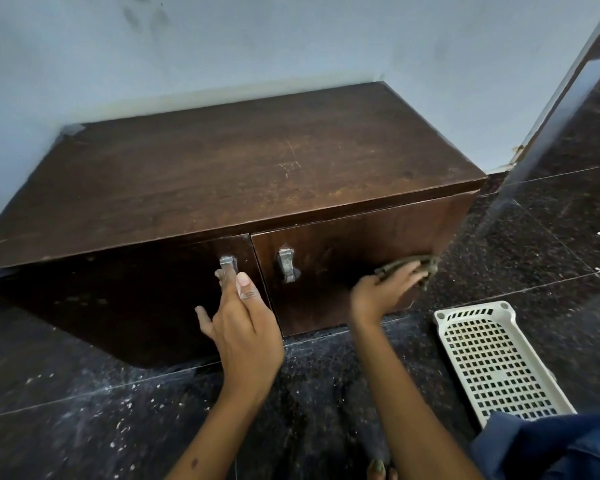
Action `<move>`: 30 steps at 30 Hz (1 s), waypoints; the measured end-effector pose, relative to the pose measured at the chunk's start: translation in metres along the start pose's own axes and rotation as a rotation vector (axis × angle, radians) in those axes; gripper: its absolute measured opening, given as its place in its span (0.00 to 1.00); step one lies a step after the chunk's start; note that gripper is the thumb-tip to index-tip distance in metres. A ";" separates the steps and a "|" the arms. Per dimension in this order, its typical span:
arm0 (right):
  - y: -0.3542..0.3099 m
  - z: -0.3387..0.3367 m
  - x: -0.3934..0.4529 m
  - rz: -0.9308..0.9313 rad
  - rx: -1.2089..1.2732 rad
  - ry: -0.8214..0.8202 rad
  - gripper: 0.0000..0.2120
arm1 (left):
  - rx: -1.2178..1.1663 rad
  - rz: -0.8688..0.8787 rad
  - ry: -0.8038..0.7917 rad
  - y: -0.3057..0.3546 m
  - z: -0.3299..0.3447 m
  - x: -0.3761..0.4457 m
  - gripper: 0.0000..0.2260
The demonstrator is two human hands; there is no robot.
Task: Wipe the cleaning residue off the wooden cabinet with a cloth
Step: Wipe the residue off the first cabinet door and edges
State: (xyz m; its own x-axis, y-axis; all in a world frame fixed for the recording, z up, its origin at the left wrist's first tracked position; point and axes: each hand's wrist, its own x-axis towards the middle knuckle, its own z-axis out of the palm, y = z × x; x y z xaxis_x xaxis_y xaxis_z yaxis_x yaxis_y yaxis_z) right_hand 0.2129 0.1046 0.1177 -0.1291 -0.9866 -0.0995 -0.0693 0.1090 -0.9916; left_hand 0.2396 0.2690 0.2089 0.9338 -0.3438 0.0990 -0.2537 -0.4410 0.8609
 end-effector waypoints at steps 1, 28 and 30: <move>-0.010 0.008 -0.024 -0.123 0.004 -0.007 0.40 | -0.005 -0.007 0.006 0.000 0.000 -0.002 0.35; 0.097 -0.006 0.021 0.720 0.055 -0.486 0.28 | -0.046 0.074 0.049 -0.014 -0.004 -0.002 0.28; 0.088 0.006 -0.006 0.800 0.086 -0.550 0.24 | -0.084 0.058 0.041 -0.018 -0.005 0.000 0.29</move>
State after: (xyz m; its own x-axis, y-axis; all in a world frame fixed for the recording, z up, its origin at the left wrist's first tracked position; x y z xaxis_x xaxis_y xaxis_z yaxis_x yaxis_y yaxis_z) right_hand 0.2136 0.1195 0.0308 0.3749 -0.5456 -0.7495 -0.0872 0.7841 -0.6144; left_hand 0.2451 0.2813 0.1958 0.9281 -0.3318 0.1690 -0.2873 -0.3493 0.8919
